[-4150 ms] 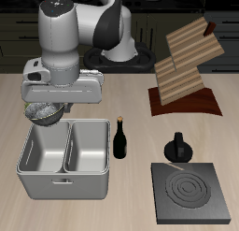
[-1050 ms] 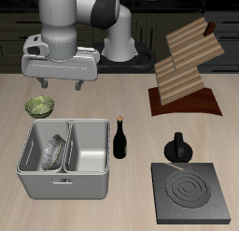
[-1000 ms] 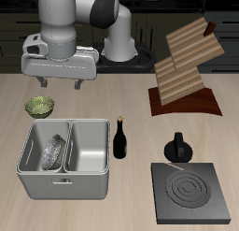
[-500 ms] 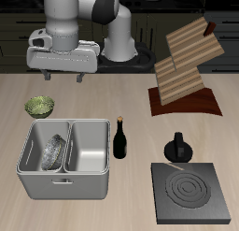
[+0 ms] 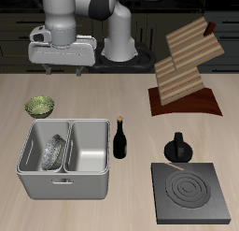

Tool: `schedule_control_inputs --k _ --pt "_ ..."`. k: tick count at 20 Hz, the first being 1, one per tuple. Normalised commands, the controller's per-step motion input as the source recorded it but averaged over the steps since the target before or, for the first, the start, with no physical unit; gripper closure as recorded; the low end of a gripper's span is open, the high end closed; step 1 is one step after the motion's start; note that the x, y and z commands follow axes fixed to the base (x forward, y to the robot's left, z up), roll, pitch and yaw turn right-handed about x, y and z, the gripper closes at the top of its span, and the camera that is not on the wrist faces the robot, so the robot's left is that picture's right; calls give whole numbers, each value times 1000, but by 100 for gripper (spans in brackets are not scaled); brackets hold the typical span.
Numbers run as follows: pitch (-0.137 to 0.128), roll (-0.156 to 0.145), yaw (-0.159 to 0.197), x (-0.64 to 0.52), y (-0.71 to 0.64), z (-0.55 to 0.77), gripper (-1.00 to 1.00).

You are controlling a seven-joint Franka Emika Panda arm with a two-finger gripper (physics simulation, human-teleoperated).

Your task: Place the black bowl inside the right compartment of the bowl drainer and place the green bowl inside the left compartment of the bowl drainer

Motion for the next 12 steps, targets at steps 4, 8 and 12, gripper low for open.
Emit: schedule_control_inputs --k 4,8,12 --pt "18 7 -6 -225 -105 -146 -100" --pt "3 50 15 -327 -12 -129 -100" --pt "3 7 1 -178 -121 -21 -100"
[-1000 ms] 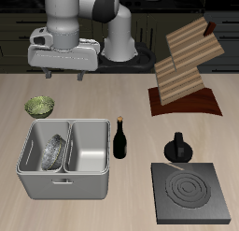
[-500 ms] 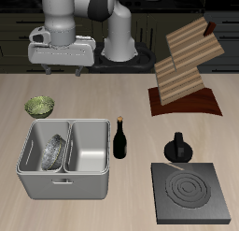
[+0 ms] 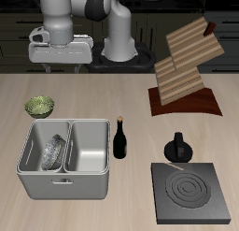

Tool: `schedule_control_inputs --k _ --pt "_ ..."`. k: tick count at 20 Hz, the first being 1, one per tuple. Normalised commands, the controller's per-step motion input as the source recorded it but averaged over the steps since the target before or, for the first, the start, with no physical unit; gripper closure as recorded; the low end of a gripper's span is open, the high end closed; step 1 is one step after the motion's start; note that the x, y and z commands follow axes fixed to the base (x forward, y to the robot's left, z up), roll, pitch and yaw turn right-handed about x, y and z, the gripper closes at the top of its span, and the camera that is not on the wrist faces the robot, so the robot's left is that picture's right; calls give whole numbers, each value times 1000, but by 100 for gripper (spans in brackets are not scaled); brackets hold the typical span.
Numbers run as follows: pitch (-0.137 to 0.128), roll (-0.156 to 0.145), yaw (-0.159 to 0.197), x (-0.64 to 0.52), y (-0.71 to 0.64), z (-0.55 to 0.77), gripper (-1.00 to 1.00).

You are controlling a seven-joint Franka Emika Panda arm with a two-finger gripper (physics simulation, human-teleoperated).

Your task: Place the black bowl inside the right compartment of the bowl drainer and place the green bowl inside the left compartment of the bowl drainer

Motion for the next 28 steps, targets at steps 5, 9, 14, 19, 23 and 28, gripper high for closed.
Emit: schedule_control_inputs --k 5,9,14,19,23,28 --pt "2 -27 -10 -117 -248 -37 -100" --pt "0 -5 1 -97 -217 -21 -100" --pt "-7 -5 18 -71 -140 1 -100" --pt "-7 -17 4 -71 -253 -52 -100" --pt "-11 -19 16 -116 -231 -47 -100" --pt "5 -5 24 -55 -177 -107 -100"
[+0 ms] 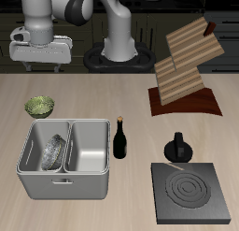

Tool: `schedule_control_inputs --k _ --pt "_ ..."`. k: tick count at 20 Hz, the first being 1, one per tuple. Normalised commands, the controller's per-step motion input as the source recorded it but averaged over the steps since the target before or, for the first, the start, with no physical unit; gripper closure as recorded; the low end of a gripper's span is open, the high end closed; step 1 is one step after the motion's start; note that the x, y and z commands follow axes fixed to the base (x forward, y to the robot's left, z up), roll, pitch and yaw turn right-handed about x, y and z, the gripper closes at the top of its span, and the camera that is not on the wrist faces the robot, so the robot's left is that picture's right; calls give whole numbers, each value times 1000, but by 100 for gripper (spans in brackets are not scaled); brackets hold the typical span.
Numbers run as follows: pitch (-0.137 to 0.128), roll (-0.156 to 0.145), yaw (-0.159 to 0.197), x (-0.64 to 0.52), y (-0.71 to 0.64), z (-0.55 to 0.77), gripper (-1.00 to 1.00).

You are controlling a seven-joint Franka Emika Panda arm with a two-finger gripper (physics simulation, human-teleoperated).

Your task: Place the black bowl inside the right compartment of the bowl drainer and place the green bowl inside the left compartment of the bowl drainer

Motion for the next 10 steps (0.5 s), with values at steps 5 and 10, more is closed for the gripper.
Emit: schedule_control_inputs --k 5,10 --pt "6 -1 -2 9 -45 -164 -100" --pt "17 20 12 84 103 -297 -100"
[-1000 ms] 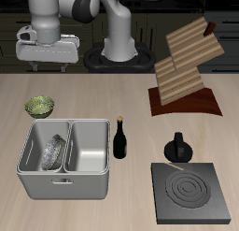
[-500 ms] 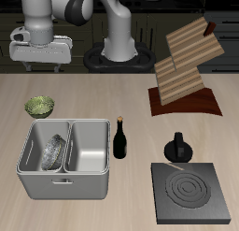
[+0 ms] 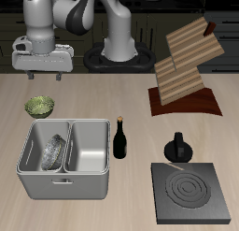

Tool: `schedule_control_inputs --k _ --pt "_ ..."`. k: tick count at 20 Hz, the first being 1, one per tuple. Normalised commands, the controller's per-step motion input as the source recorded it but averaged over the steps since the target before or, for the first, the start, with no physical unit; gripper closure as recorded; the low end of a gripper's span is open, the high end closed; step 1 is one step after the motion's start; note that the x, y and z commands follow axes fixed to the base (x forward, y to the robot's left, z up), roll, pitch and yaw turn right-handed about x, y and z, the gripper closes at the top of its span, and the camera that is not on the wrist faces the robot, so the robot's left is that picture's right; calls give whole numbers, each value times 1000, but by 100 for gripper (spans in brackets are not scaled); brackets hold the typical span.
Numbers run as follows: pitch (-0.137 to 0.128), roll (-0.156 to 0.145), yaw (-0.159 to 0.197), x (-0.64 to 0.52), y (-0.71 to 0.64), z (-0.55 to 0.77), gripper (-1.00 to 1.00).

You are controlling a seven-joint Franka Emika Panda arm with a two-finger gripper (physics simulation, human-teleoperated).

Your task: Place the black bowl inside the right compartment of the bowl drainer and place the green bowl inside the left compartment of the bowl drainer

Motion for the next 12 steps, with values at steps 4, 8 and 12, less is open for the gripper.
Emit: schedule_control_inputs --k 4,8,12 --pt "15 12 -16 115 127 -375 -100" --pt "16 -2 -12 80 50 -347 -100" --pt "25 -14 -53 52 -22 -333 -100"
